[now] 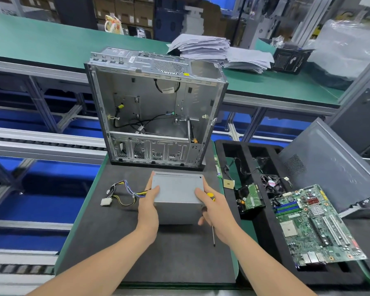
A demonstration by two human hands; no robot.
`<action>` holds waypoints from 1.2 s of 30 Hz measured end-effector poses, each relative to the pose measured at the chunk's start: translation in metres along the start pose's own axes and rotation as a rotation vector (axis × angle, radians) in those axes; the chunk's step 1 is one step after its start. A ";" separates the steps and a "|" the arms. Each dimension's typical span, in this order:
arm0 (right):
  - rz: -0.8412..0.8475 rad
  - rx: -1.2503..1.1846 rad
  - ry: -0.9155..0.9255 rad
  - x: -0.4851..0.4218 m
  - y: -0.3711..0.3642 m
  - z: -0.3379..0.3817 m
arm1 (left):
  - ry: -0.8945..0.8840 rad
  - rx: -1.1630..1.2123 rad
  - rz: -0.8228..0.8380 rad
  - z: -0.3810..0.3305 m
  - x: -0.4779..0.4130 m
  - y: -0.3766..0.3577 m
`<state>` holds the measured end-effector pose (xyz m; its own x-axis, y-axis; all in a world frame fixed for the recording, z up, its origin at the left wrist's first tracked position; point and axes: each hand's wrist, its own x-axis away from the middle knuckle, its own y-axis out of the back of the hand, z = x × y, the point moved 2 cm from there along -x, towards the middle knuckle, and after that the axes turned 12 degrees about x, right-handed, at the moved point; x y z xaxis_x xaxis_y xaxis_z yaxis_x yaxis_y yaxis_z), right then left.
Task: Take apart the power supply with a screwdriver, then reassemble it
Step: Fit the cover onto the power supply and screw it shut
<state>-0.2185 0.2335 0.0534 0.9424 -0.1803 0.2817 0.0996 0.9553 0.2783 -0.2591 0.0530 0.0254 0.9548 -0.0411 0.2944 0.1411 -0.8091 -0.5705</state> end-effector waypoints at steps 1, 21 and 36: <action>-0.001 0.005 0.000 0.001 0.001 0.001 | 0.015 -0.001 0.010 -0.001 0.000 0.001; -0.067 0.026 0.015 -0.007 0.007 -0.004 | -0.005 0.017 0.025 0.008 -0.003 -0.006; -0.125 0.149 0.072 -0.015 0.017 -0.012 | -0.184 0.025 -0.161 0.009 -0.006 -0.020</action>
<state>-0.2272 0.2557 0.0426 0.9465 -0.2734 0.1717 0.1743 0.8804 0.4411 -0.2651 0.0748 0.0288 0.9509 0.1964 0.2391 0.2990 -0.7821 -0.5468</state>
